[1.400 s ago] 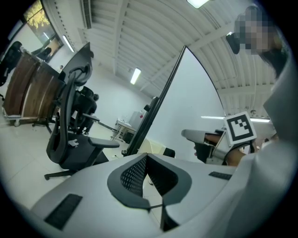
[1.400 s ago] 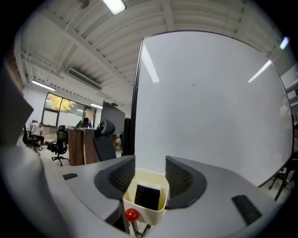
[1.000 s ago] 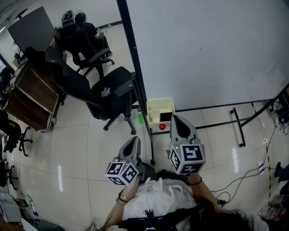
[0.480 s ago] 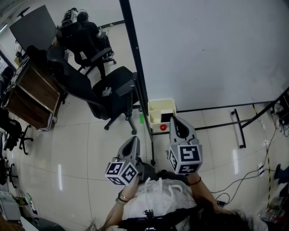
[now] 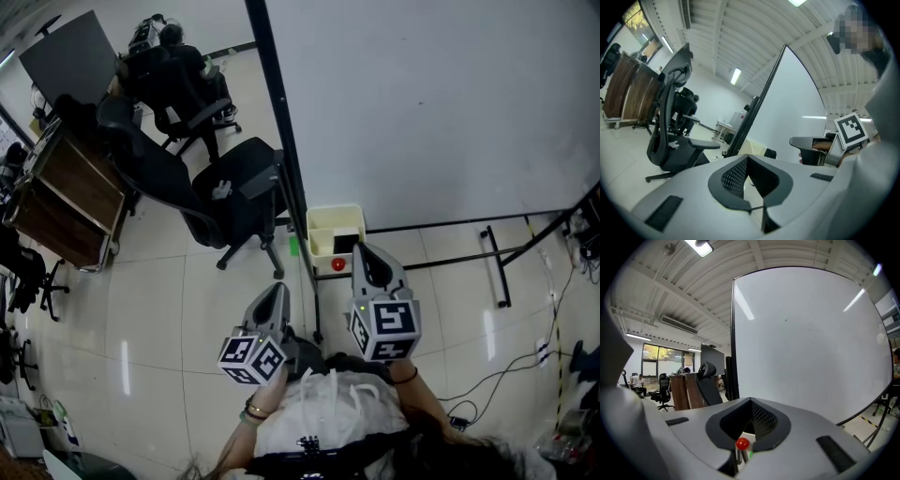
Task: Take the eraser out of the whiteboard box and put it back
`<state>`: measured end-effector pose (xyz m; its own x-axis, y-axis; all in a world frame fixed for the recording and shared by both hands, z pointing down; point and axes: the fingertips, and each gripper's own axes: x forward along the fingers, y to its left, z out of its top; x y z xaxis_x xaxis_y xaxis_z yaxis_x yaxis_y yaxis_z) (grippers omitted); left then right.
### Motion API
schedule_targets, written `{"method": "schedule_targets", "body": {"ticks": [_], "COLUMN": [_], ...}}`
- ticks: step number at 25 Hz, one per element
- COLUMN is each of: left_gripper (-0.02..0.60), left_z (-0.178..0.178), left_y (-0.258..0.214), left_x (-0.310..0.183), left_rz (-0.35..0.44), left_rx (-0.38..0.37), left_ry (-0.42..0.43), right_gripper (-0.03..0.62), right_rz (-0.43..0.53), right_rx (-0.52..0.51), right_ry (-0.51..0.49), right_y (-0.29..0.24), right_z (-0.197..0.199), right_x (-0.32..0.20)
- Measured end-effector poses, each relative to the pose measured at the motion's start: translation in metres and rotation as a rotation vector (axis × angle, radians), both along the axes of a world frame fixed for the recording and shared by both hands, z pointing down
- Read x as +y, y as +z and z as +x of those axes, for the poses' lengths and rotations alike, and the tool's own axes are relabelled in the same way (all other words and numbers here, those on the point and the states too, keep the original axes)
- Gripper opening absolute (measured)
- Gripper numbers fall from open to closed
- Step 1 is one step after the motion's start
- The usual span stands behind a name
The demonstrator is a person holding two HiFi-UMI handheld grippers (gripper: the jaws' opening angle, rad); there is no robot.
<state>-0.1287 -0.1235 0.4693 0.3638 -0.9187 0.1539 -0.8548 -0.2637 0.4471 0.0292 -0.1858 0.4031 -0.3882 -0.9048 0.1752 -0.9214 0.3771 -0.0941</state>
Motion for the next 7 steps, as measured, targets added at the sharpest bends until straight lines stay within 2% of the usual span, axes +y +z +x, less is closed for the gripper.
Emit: {"method": "schedule_targets", "body": {"ticks": [7], "left_gripper": [-0.015], "left_z": [0.0011], "left_y": [-0.0018], "left_x": [0.0017], "left_rz": [0.003], "left_rx": [0.004], "left_ry": [0.002], "right_gripper": [0.008], "right_rz": [-0.006], "right_rx": [0.001], "right_ry": [-0.005], "right_y": [0.0005], "right_z": [-0.0008], "right_x": [0.0013]}}
